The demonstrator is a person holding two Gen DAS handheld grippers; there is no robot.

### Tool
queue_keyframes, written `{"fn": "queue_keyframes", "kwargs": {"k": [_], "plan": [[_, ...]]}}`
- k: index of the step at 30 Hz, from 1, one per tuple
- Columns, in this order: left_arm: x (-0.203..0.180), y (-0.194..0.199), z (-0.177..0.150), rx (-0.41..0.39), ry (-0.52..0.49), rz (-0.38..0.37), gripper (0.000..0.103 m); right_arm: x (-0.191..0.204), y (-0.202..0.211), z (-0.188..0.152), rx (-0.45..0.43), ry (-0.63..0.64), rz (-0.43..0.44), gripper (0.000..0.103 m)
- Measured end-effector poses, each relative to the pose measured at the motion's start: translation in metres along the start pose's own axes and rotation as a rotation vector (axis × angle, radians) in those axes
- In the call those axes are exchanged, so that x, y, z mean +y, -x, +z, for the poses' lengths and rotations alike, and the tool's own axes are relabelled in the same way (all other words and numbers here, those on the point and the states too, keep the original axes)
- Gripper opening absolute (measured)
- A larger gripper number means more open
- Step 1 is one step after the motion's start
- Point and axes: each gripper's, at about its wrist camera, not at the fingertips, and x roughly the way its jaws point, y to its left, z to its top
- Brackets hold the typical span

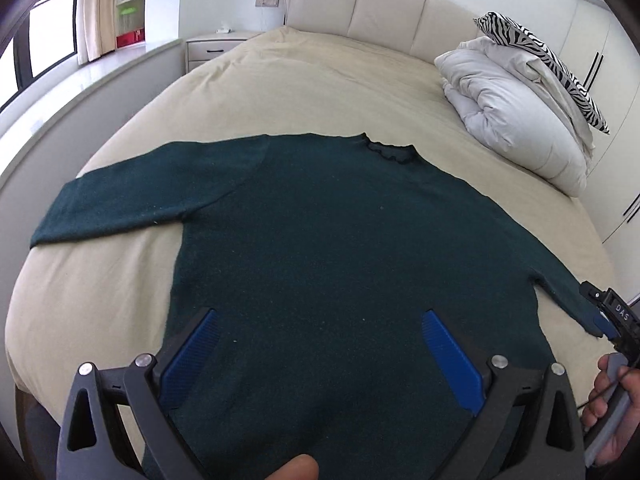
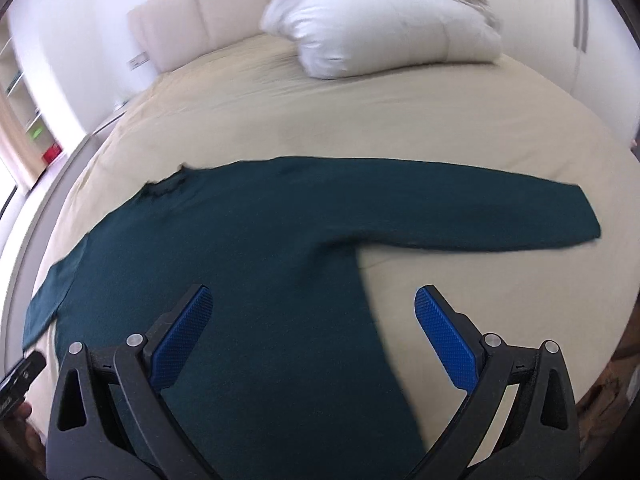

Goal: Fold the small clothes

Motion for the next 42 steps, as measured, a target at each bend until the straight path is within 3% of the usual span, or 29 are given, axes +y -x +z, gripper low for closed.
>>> {"fn": "queue_keyframes", "kwargs": {"k": [2,4,7,12,16,20,22,25,29,32,37,42], "plan": [[-0.002,-0.001,0.0,0.011,0.009,-0.019,0.103,-0.053,-0.008,0.01,-0.008,-0.101,-0.082,0.102],[-0.003,-0.004,0.002,0.031,0.027,-0.064,0.103,-0.108,-0.016,0.019,-0.025,-0.162,-0.23,0.102],[-0.004,-0.01,0.003,0.07,0.059,-0.14,0.103,-0.18,-0.028,0.026,-0.02,-0.268,-0.301,0.102],[-0.008,-0.023,0.005,0.101,0.105,-0.306,0.103,-0.295,-0.051,0.022,-0.011,-0.605,-0.165,0.091],[-0.01,-0.028,0.006,0.141,0.116,-0.336,0.103,-0.325,-0.068,0.03,-0.04,-0.673,-0.105,0.082],[0.001,-0.034,0.008,0.156,0.167,-0.338,0.103,-0.34,-0.087,0.051,-0.073,-0.645,-0.046,0.055],[0.009,-0.042,0.007,0.175,0.21,-0.374,0.103,-0.347,-0.1,0.059,-0.075,-0.641,-0.021,0.031],[0.016,-0.05,0.007,0.19,0.231,-0.379,0.103,-0.343,-0.121,0.078,-0.053,-0.642,-0.014,0.009],[0.021,-0.054,0.01,0.185,0.247,-0.411,0.102,-0.318,-0.105,0.079,-0.085,-0.573,-0.009,0.007],[0.021,-0.055,0.017,0.168,0.254,-0.431,0.102,-0.276,-0.085,0.093,-0.121,-0.493,0.051,0.007],[0.031,-0.051,0.026,0.127,0.281,-0.45,0.101,-0.134,-0.067,0.129,-0.133,-0.242,0.275,0.007],[0.036,-0.053,0.041,0.092,0.285,-0.475,0.095,0.028,-0.089,0.115,-0.021,-0.035,0.487,0.008]]}}
